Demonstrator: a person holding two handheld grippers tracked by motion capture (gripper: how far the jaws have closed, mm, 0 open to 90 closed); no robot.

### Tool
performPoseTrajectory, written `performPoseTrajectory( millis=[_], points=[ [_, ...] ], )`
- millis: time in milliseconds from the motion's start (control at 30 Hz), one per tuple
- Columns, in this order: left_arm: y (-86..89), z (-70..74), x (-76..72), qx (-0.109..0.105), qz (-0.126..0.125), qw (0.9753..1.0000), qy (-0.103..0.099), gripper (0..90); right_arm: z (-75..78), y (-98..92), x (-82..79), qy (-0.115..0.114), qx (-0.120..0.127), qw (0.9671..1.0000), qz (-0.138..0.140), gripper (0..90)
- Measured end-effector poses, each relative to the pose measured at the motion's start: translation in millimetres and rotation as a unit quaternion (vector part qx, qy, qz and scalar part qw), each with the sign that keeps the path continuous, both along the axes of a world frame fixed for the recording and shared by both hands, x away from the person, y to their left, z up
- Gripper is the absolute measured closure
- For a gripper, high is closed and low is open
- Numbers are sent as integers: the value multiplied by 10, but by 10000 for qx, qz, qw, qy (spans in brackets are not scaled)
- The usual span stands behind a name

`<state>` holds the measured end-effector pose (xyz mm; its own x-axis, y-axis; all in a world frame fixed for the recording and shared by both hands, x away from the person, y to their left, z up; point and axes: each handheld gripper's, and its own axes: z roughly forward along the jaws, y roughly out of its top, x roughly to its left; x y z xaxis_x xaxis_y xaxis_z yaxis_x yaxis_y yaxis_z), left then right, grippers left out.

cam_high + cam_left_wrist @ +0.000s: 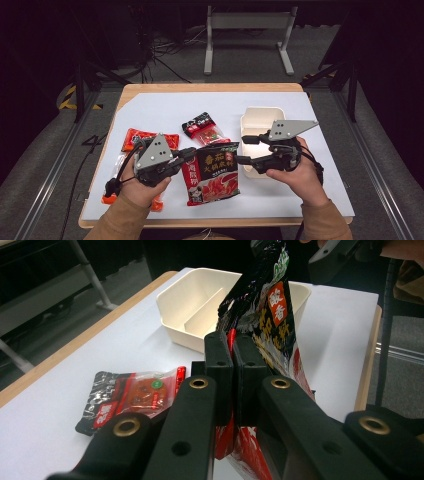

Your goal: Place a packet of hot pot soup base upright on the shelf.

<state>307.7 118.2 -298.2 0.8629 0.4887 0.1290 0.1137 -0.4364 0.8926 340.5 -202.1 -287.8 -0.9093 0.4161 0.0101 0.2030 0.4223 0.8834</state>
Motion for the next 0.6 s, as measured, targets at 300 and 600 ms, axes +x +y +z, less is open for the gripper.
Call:
performPoseTrajectory(
  millis=[300,600],
  points=[
    [-52,-17,-25,54,-78,10000,-14,879,-100,188,14,66,-93,9997,205,351],
    [-87,-22,-52,87,-106,9999,-43,879,-215,348,34,389,-302,9978,445,478]
  ],
)
